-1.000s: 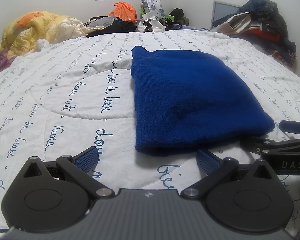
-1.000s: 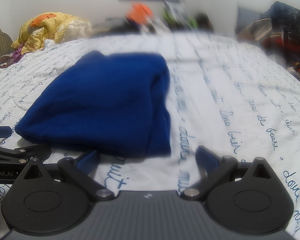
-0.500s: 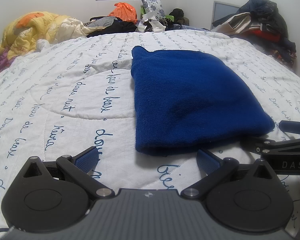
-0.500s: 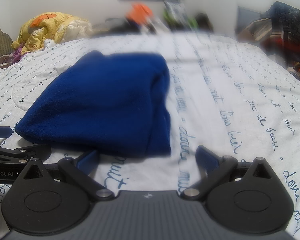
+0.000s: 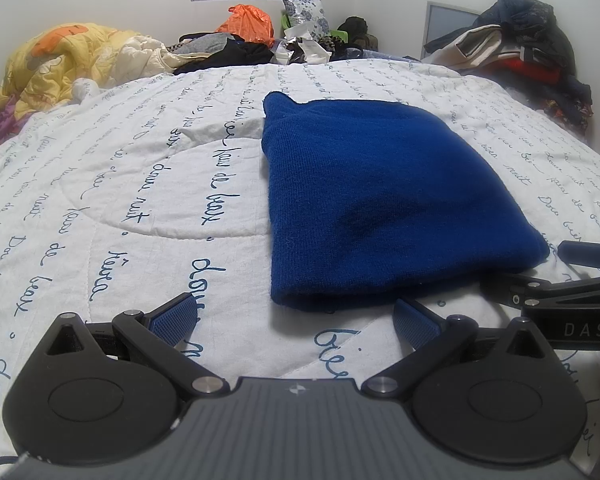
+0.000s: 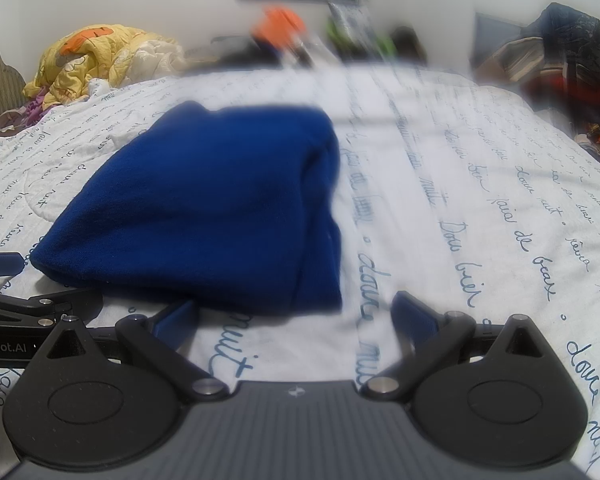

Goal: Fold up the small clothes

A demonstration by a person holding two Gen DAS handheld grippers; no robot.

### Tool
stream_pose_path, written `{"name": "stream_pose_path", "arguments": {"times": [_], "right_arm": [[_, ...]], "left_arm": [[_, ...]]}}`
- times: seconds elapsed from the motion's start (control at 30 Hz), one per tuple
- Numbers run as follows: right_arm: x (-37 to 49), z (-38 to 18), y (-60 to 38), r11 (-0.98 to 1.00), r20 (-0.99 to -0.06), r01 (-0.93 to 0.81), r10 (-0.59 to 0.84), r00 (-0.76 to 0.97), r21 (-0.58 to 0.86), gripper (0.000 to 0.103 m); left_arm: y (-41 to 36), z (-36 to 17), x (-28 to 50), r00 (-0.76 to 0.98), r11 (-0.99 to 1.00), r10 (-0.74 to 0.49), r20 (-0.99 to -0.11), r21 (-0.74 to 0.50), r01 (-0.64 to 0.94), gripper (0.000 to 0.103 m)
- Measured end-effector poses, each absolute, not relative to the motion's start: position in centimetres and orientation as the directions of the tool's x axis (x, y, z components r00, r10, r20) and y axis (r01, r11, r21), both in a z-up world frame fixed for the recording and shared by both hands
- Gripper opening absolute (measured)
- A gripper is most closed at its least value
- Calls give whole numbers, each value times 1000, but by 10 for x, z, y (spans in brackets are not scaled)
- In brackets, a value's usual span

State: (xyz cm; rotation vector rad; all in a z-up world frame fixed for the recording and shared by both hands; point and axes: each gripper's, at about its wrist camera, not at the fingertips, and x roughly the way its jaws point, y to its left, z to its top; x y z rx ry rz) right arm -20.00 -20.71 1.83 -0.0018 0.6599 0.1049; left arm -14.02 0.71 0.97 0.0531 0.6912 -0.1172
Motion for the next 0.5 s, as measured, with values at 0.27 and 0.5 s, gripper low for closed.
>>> {"name": "stream_pose_path", "arguments": {"times": [0.27,0.5], "right_arm": [[-200,18,-207,995,-612,-98,97,785,32,103],[-200,18,-207,995,-612,-98,97,785,32,103]], "left_arm": [[7,10,-141,764,992,-91,-638,8,125,103],[8,11,-140,765,996,-62,-641,14,93,103]]}}
